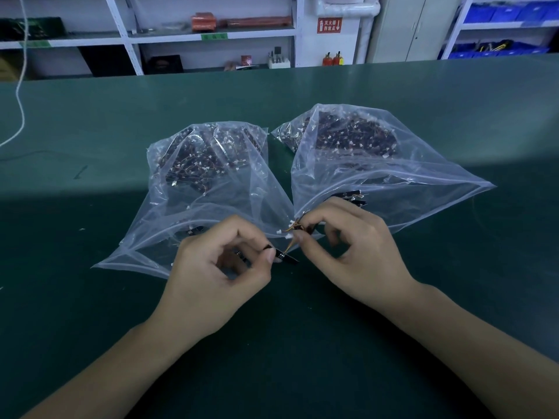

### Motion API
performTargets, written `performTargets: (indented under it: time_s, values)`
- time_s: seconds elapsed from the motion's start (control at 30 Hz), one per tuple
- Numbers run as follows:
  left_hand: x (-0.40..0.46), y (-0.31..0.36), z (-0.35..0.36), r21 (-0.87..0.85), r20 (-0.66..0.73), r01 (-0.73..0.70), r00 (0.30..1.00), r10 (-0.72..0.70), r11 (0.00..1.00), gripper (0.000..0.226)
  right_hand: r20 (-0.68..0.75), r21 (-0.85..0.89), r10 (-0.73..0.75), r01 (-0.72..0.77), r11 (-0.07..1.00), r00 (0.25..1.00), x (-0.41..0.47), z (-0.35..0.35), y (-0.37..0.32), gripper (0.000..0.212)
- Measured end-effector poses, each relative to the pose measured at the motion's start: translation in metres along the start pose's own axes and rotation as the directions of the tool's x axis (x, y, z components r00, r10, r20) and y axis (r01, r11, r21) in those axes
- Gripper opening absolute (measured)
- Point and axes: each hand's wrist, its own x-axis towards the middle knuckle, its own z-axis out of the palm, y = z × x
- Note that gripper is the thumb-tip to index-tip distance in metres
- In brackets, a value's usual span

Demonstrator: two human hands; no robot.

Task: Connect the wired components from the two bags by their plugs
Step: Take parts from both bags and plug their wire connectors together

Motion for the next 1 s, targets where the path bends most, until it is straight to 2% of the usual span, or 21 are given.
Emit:
performTargets:
  time_s: [0.13, 0.27, 0.37, 0.47, 0.57, 0.63, 0.83, 0.93, 1.0]
  values:
    - [0.001, 0.003, 0.001, -0.118, -0.075, 0.051, 0.995, -0.06, 0.992, 0.008, 0.033, -0.079, -0.04, 0.042, 0.996, 0.999, 0.001, -0.002, 0.0, 0.003]
    - [0.001, 0.005, 0.0, -0.132, -0.069, 0.084, 0.993, -0.093, 0.988, 0.005, 0.102, -0.168, -0.064, 0.08, 0.983, 0.993, 0.002, -0.007, -0.002, 0.005]
    - [0.001, 0.006, 0.0, -0.127, -0.073, 0.064, 0.995, -0.074, 0.99, 0.005, 0.152, -0.16, -0.087, 0.112, 0.981, 0.985, 0.004, -0.015, -0.002, 0.009]
    - [0.0, 0.007, -0.001, -0.143, -0.101, 0.053, 0.993, -0.068, 0.988, 0.008, 0.297, -0.161, -0.098, 0.151, 0.975, 0.95, 0.006, -0.023, 0.0, 0.01]
    - [0.0, 0.005, -0.001, -0.126, -0.096, 0.049, 0.994, -0.061, 0.991, 0.01, 0.454, -0.18, -0.022, 0.116, 0.977, 0.891, 0.004, -0.023, 0.005, 0.017]
    - [-0.001, 0.003, -0.001, -0.111, -0.093, 0.04, 0.994, -0.05, 0.993, 0.012, 0.503, -0.197, 0.012, 0.101, 0.975, 0.864, 0.002, -0.019, 0.008, 0.021]
    - [0.0, 0.003, 0.0, -0.037, -0.102, -0.002, 0.995, -0.002, 0.999, 0.009, 0.427, -0.195, -0.018, 0.112, 0.974, 0.904, 0.003, -0.021, 0.012, 0.033]
    - [0.0, 0.003, 0.0, -0.021, -0.112, -0.002, 0.994, 0.0, 1.0, 0.006, 0.282, -0.093, -0.06, 0.09, 0.992, 0.958, 0.003, -0.02, 0.01, 0.034]
    - [0.0, 0.003, 0.0, -0.023, -0.109, -0.002, 0.994, 0.0, 1.0, 0.005, 0.182, 0.054, -0.022, 0.013, 0.998, 0.983, 0.004, -0.02, 0.01, 0.034]
